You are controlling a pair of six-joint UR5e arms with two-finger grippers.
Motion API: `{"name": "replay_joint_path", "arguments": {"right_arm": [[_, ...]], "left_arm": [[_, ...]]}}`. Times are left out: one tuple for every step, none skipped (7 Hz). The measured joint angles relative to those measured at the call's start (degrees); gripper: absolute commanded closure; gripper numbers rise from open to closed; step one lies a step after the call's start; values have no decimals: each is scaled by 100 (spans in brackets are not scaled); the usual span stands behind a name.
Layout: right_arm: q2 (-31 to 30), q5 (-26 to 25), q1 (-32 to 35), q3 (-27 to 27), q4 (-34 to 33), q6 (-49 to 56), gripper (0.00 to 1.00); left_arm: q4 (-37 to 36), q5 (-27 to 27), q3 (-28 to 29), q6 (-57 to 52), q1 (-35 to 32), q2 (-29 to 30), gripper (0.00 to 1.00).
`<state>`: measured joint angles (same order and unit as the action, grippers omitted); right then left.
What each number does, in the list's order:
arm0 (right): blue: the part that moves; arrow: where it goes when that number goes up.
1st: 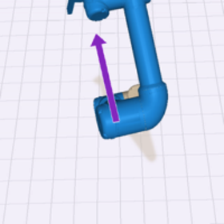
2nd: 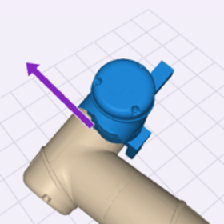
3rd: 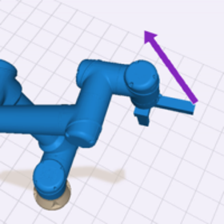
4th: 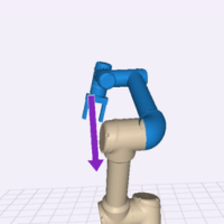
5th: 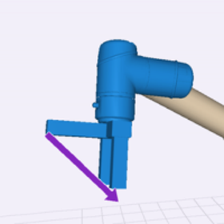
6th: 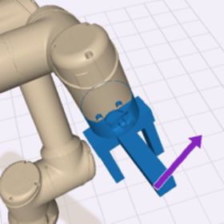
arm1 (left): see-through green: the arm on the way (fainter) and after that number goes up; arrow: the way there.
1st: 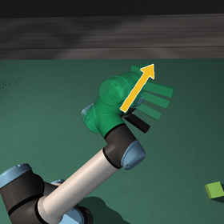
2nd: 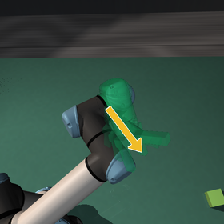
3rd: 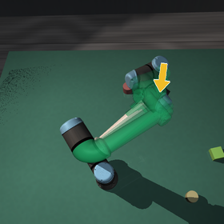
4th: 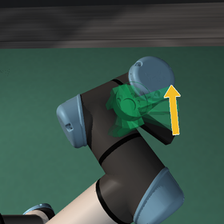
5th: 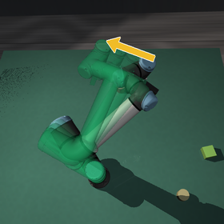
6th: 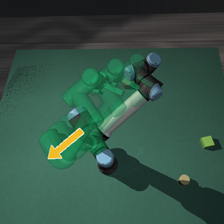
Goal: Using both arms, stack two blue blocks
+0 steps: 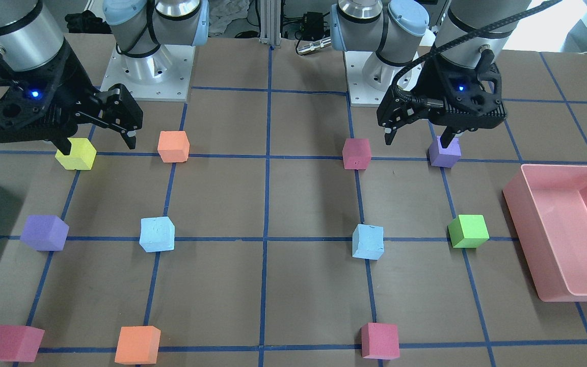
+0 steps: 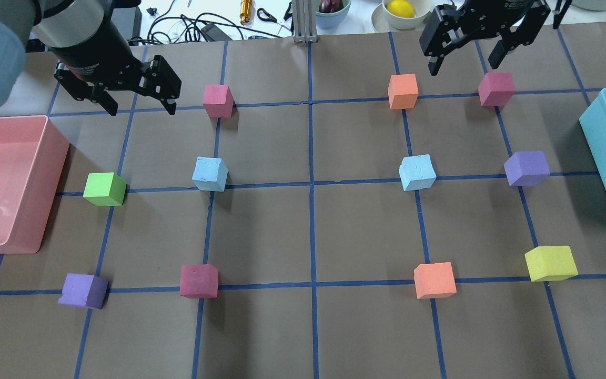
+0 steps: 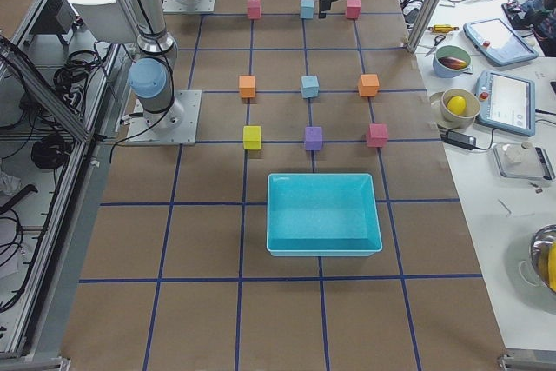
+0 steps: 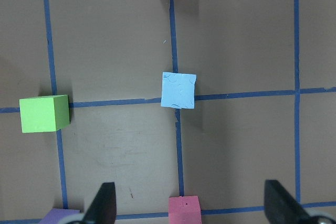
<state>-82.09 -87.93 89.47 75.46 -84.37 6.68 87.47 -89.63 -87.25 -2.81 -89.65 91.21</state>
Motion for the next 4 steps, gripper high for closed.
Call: {"name": "replay_joint_path", "arguments": {"right_arm": [[0, -8, 0, 5, 7, 0, 0], [0, -16, 0, 14, 15, -2, 0], [1, -7, 0, 33, 19, -7, 0], [18, 14, 1, 109, 3, -13, 0]], "left_arm": [[9, -3, -1, 1, 0, -3, 0], [20, -7, -2, 9, 0, -6, 0], [30, -11, -2, 21, -1, -5, 0], [37, -15, -2, 29, -2, -4, 0]]}}
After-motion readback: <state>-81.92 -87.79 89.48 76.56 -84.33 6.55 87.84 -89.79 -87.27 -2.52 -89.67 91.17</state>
